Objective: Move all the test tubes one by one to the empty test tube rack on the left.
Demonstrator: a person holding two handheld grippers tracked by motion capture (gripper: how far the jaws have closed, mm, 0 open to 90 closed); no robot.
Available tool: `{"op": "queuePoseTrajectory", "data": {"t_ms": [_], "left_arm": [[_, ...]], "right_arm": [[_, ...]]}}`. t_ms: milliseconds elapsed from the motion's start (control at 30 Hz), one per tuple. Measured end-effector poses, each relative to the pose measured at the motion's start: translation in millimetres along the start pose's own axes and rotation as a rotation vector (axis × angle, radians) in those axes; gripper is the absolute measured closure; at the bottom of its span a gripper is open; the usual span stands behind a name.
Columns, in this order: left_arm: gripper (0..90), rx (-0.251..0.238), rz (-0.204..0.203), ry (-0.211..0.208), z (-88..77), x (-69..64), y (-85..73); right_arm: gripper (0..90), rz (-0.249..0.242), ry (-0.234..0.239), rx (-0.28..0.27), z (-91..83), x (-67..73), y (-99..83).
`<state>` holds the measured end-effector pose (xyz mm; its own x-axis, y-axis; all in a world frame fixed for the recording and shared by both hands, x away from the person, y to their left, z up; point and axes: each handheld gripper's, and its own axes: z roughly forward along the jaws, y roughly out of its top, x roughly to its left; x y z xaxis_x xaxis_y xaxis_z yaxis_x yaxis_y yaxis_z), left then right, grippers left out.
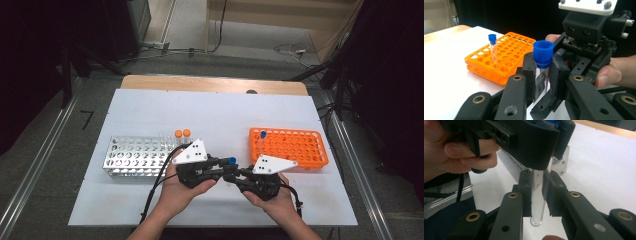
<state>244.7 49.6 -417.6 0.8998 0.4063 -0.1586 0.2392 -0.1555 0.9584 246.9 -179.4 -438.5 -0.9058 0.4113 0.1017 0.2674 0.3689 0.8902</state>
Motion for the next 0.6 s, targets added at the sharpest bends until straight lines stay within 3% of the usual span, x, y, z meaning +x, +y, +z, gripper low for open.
{"op": "queuePoseTrajectory", "data": {"t_ms": [200,400,600], "left_arm": [[77.5,-0.024,-0.008,0.047,-15.9,7.7,2.4],[77.5,-0.05,-0.016,0.104,-38.2,18.8,4.9],[77.5,-0.075,-0.031,0.173,-60.8,31.3,4.9]], "right_arm": [[49.0,0.008,0.0,0.004,-2.0,-4.0,-0.2],[24.7,0.031,-0.008,-0.007,-7.6,-16.9,-1.2],[8.7,0.061,-0.03,-0.023,-15.5,-30.2,-3.8]]}}
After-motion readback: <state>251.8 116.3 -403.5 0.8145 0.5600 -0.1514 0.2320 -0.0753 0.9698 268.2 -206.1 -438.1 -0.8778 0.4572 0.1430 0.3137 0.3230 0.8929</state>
